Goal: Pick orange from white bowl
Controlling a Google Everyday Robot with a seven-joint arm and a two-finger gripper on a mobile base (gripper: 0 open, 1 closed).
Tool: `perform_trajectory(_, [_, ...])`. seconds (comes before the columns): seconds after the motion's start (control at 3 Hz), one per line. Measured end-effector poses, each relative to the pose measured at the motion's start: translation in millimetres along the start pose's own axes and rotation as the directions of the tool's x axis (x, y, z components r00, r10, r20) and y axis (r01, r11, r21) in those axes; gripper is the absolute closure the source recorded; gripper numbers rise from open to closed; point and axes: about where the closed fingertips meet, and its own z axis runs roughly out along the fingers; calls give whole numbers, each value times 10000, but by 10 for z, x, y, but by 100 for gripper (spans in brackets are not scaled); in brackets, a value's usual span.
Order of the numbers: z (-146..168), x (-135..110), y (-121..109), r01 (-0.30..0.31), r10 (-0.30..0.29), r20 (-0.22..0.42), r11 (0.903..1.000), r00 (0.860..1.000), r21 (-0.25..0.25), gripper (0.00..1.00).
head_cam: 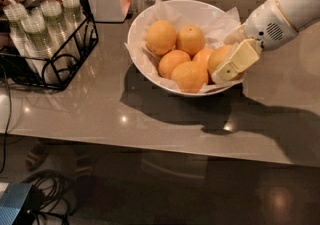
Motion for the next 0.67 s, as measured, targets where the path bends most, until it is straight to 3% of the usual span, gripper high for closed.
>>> perform_trajectory(0.67, [76, 31, -63, -249, 248, -113, 9996, 9996, -127, 22])
